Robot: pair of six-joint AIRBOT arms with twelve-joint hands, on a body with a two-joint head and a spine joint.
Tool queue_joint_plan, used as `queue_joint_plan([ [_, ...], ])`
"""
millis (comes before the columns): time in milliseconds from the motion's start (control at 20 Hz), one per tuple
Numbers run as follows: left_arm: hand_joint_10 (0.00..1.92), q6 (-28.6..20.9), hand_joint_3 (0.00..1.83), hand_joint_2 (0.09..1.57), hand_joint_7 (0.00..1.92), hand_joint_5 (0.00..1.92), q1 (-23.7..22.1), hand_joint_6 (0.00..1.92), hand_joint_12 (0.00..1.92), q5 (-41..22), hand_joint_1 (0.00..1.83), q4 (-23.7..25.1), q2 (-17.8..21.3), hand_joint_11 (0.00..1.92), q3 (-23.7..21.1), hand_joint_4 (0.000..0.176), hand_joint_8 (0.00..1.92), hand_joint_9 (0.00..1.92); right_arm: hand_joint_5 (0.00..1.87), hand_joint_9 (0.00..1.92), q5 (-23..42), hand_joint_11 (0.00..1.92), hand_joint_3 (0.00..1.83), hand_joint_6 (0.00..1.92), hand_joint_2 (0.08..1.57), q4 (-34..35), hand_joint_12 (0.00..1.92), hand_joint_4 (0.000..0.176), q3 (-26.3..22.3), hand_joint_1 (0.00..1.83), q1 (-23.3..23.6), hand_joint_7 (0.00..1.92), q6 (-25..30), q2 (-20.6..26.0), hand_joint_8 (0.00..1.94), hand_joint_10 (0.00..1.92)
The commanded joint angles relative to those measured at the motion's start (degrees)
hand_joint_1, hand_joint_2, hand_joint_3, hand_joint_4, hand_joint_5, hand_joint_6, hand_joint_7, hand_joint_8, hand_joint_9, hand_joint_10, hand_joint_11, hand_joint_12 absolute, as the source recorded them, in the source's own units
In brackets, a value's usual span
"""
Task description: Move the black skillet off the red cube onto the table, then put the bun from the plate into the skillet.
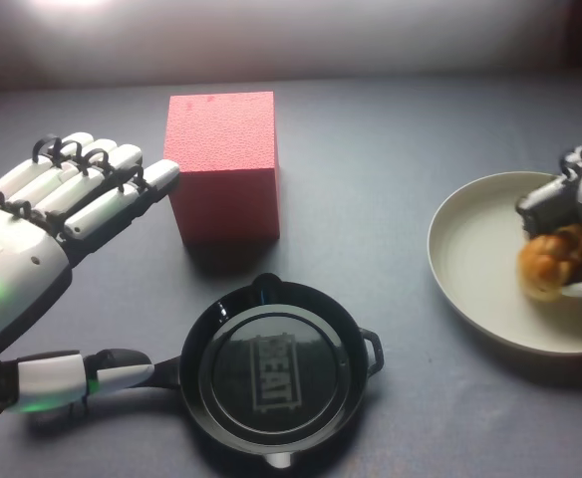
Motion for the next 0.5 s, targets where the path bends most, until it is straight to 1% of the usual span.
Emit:
queue_joint_plan([
  [0, 0.0, -0.09, 0.0, 0.96, 0.0, 0.01, 0.03, 0.0, 0.02, -7.33, 0.7, 0.66, 0.46, 0.04, -0.21, 0.12, 0.0, 0.0, 0.92, 0.81, 10.41, 0.54, 0.0, 1.1, 1.13, -1.04, 1.41, 0.0, -0.72, 1.35, 1.55, 1.0, 0.98, 0.18, 0.98, 1.25],
  [50, 0.0, -0.09, 0.0, 0.96, 0.0, 0.01, 0.25, 0.0, 0.02, -7.62, 0.71, 0.49, 0.48, 0.04, -0.21, 0.117, 0.0, 0.0, 0.93, 0.85, 13.01, 0.61, 0.0, 1.04, 1.12, -2.84, 1.41, 0.0, -1.47, 1.36, 2.45, 1.02, 2.27, 0.31, 0.97, 1.23],
  [100, 0.0, -0.09, 0.0, 0.96, 0.0, 0.02, 0.41, 0.01, 0.02, -8.0, 0.72, 0.32, 0.52, 0.03, -0.21, 0.119, 0.0, 0.0, 0.88, 0.85, 15.44, 0.66, 0.0, 1.03, 1.14, -4.5, 1.44, 0.0, -2.38, 1.35, 3.23, 0.95, 3.3, 0.55, 1.11, 1.29],
  [150, 0.0, -0.09, 0.0, 0.96, 0.0, 0.02, 0.51, 0.01, 0.02, -8.38, 0.72, 0.14, 0.59, 0.03, -0.21, 0.119, 0.0, 0.0, 0.88, 0.85, 17.59, 0.66, 0.0, 1.03, 1.14, -6.02, 1.44, 0.0, -3.2, 1.35, 3.84, 0.95, 3.83, 0.65, 1.11, 1.29],
  [200, 0.0, -0.09, 0.0, 0.96, 0.01, 0.03, 0.67, 0.01, 0.02, -8.87, 0.69, -0.11, 0.71, 0.02, -0.22, 0.114, 0.01, 0.0, 0.92, 0.71, 19.46, 0.5, 0.0, 1.0, 1.16, -7.77, 1.59, 0.0, -4.12, 1.2, 4.67, 0.86, 4.19, 0.59, 1.29, 1.15],
  [250, 0.0, -0.08, 0.01, 0.97, 0.02, 0.03, 0.8, 0.01, 0.02, -9.31, 0.66, -0.33, 0.81, 0.02, -0.22, 0.11, 0.01, 0.01, 0.92, 0.74, 20.65, 0.44, 0.0, 1.15, 1.15, -9.67, 1.41, 0.0, -4.58, 1.21, 5.58, 0.9, 4.94, 0.21, 1.06, 0.85],
  [300, 0.0, -0.08, 0.01, 0.97, 0.02, 0.03, 0.94, 0.01, 0.02, -9.79, 0.66, -0.55, 0.94, 0.02, -0.23, 0.11, 0.01, 0.01, 0.92, 0.74, 21.33, 0.44, 0.0, 1.15, 1.15, -11.62, 1.41, 0.0, -4.71, 1.21, 6.51, 0.9, 6.3, -0.53, 1.06, 0.85],
  [350, 0.0, -0.08, 0.0, 0.99, 0.05, 0.02, 1.2, 0.0, 0.23, -10.44, 0.57, -0.88, 1.11, 0.01, -0.24, 0.118, 0.01, 0.06, 0.88, 0.76, 21.73, 0.3, 0.0, 1.13, 1.15, -13.76, 1.49, 0.0, -4.6, 1.32, 7.51, 0.97, 8.11, -1.83, 1.05, 1.21],
  [400, 0.0, -0.07, 0.0, 0.99, 0.05, 0.02, 1.67, 0.0, 0.23, -11.27, 0.57, -1.43, 1.41, 0.01, -0.33, 0.118, 0.01, 0.06, 0.88, 0.76, 21.82, 0.3, 0.0, 1.13, 1.15, -15.77, 1.49, 0.0, -4.39, 1.32, 8.61, 0.97, 9.6, -3.5, 1.05, 1.21],
  [450, 0.0, -0.06, 0.02, 1.14, 0.06, 0.01, 2.22, 0.0, 0.31, -12.09, 0.12, -2.0, 1.69, 0.0, -0.47, 0.072, 0.0, 0.07, 0.89, 0.81, 21.8, 0.51, 0.0, 1.01, 1.14, -17.35, 1.38, 0.0, -4.17, 1.34, 9.31, 0.97, 10.45, -5.11, 1.11, 1.25],
])
